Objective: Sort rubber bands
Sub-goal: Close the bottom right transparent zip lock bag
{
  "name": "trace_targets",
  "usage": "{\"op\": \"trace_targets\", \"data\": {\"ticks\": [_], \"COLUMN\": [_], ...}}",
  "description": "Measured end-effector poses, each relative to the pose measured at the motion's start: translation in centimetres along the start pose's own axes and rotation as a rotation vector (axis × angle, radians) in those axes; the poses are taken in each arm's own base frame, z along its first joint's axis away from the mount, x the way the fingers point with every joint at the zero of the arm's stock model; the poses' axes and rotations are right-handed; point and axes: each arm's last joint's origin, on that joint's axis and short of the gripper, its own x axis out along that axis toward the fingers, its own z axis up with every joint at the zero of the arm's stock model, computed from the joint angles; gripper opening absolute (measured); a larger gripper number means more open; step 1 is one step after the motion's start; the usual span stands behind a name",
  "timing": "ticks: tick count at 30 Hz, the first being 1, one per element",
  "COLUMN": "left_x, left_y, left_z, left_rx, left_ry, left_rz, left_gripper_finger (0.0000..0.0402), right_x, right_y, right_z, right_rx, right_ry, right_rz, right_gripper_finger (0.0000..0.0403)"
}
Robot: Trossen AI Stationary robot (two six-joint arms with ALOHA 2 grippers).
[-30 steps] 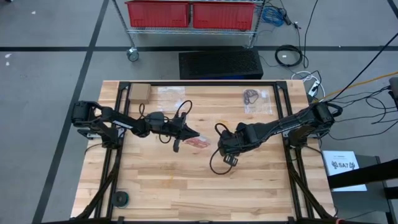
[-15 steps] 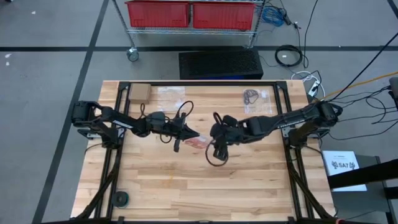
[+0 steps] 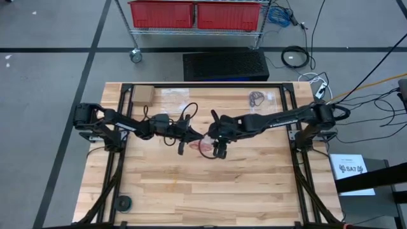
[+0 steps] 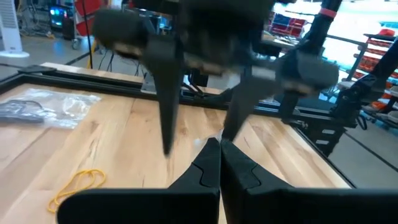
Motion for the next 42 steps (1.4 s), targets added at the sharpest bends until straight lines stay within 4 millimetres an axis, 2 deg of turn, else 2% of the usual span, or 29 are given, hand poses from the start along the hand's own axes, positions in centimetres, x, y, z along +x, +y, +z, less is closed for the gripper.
{"op": "trace_targets", "data": {"ticks": [4,8,12,17,28,35,39,42], "left_x": [-0.2,-0.5,-0.7,-1.0,-1.6,-2.3,-3.3,-4.2], "left_y": [0.8,1.7,2.3,3.0,4.6,4.9,4.6,4.3], "left_z": [0.2,0.3,0.5,0.6,0.8,1.3,2.2,2.7], "left_rx": [0.005,0.007,0.05,0.06,0.043,0.033,0.06,0.096], "left_ry": [-0.008,-0.015,-0.022,-0.026,-0.026,-0.004,0.04,0.097], "left_rz": [0.029,0.06,0.08,0.109,0.171,0.197,0.221,0.284], "left_gripper_finger": [0.0,0.0,0.0005,0.0035,0.0123,0.0136,0.0136,0.0136], "right_x": [1.9,2.8,2.7,1.3,1.0,0.8,2.4,4.1], "right_y": [-0.2,-0.4,-1.0,-2.7,-10.9,-17.0,-20.0,-21.3], "right_z": [-0.2,-0.3,0.1,1.1,3.2,3.7,3.2,3.1], "right_rx": [-0.046,-0.078,-0.109,-0.077,0.14,0.319,0.408,0.446], "right_ry": [0.052,0.073,0.029,-0.043,-0.166,-0.243,-0.232,-0.234], "right_rz": [0.01,-0.003,-0.061,-0.114,-0.207,-0.19,-0.155,-0.067], "right_gripper_finger": [0.015,0.01,0.0019,0.0003,0.0,0.0,0.0,0.0]}}
